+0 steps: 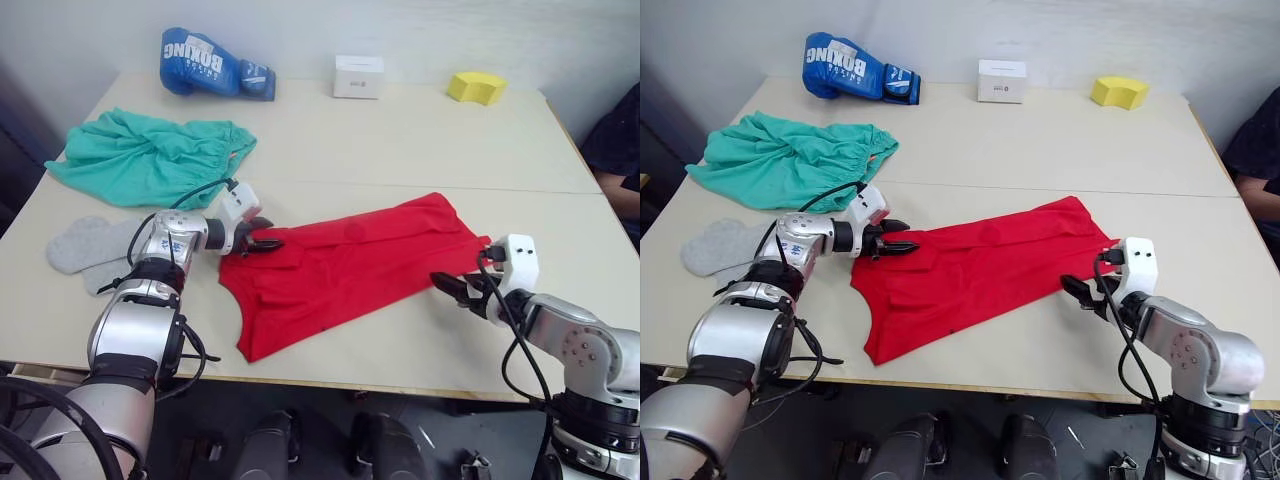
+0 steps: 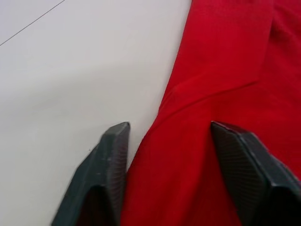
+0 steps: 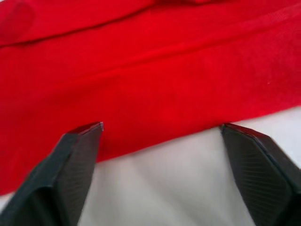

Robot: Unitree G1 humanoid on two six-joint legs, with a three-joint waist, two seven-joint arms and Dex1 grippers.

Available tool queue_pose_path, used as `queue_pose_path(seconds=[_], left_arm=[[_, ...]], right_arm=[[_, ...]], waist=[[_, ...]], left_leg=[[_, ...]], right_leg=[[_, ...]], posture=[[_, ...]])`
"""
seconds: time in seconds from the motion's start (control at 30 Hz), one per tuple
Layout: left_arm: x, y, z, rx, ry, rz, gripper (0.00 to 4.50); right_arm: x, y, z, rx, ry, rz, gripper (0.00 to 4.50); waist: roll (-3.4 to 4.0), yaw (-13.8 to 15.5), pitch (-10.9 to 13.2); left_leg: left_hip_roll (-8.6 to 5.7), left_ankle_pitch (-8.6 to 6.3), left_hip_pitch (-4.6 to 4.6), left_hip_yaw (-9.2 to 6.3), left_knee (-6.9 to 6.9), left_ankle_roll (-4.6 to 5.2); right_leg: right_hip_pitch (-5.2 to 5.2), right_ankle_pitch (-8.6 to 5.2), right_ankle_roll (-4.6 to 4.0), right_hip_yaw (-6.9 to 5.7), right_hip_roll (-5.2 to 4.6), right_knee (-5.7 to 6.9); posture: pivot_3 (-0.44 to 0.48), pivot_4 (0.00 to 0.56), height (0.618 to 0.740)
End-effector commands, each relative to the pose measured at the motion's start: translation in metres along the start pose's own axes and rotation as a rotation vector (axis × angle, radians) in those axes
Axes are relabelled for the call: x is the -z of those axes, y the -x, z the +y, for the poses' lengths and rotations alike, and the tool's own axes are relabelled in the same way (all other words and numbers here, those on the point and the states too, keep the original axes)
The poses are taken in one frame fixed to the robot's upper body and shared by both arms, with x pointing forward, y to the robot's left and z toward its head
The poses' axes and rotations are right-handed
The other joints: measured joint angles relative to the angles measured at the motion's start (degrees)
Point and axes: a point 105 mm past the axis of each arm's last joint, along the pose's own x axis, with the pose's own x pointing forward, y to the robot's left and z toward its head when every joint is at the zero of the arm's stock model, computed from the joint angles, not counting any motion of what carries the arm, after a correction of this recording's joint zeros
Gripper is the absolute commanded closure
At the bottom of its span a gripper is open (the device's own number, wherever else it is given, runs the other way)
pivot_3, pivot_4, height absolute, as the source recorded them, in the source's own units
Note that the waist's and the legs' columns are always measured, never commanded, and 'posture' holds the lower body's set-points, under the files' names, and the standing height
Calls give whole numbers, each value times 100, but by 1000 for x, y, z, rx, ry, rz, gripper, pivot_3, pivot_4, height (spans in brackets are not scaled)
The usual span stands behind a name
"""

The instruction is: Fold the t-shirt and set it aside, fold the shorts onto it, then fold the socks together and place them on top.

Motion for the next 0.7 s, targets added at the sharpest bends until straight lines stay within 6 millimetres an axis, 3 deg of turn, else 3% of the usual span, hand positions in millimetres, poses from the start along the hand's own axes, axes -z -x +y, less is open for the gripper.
queue_pose_path(seconds=[0.03, 0.2, 0.3, 0.47, 0.7], left_arm=[[13, -3, -10, 53, 32, 15, 2864], [13, 1, -13, 72, 29, -22, 4452], [10, 7, -7, 40, 24, -47, 4500], [8, 17, -3, -11, 36, -89, 4500], [17, 30, -50, -31, 22, -111, 4500]], right_arm=[[18, -15, 3, 19, 0, 40, 1673], [14, -25, 0, 59, 14, -20, 3433], [0, -30, -7, 89, 38, -78, 4473], [-26, -39, -13, 67, 106, -113, 4473], [-55, -64, -16, 12, 254, -99, 4473]], waist=[[-12, -17, -8], [-32, -43, -26], [-33, -67, -27], [-32, -112, -26], [-23, -209, -21]], left_leg=[[3, -1, 1, 0, 0, -2], [19, -5, 7, 3, -1, -12], [22, -4, 7, 9, 0, -14], [22, -1, 4, 16, 0, -16], [22, 18, 4, 31, -4, -48]], right_leg=[[0, 0, 0, 0, -2, -1], [1, 0, -1, 4, 2, -1], [-1, 1, -2, 8, 4, 0], [-7, 2, -4, 15, 4, 13], [-8, 2, -4, 30, 9, 14]], posture=[[0, 150, 740], [0, 150, 740], [0, 150, 740], [0, 150, 740], [0, 150, 740]])
